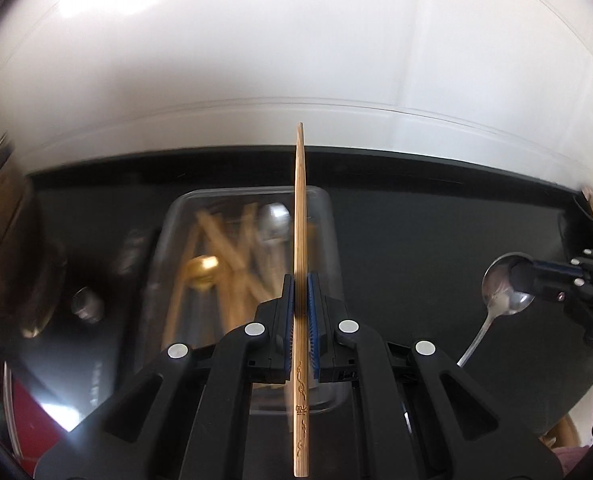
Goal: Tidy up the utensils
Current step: 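Carry the chopstick and silver spoon in both tools over the container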
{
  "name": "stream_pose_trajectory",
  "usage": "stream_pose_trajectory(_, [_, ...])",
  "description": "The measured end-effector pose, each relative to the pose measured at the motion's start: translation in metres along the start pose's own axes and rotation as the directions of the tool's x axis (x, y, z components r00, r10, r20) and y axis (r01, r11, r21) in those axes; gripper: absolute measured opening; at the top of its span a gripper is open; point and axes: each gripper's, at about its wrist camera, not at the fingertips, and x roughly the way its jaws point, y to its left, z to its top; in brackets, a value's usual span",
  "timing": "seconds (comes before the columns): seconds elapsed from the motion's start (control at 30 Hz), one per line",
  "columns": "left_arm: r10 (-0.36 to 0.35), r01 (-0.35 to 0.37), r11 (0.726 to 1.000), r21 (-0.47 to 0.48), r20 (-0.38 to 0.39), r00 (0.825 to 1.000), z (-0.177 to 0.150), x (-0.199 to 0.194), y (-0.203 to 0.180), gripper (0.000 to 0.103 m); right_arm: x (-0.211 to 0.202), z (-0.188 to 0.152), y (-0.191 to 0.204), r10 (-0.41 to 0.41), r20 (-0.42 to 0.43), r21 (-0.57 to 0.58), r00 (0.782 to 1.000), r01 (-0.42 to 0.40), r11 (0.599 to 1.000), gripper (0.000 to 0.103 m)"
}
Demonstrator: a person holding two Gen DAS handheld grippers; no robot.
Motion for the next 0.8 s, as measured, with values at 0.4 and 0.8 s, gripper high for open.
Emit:
stream_pose_trajectory(0.4, [-0.003,0.003,0.999,-0.035,0.008,1.000,-0.012,-0.009,0.080,0.006,0.057,0.021,0.075,0.029,-0.020,-0.044,0.999,-0.030,0.999,0.004])
stream_pose_trajectory(0.8, [-0.075,0.075,0.997,-0.034,-0.007,0.997,-0.010,0.010,0.092,0.006,0.079,0.020,0.078,-0.038,-0.067,-0.012,0.997,0.037,0.999,0.004])
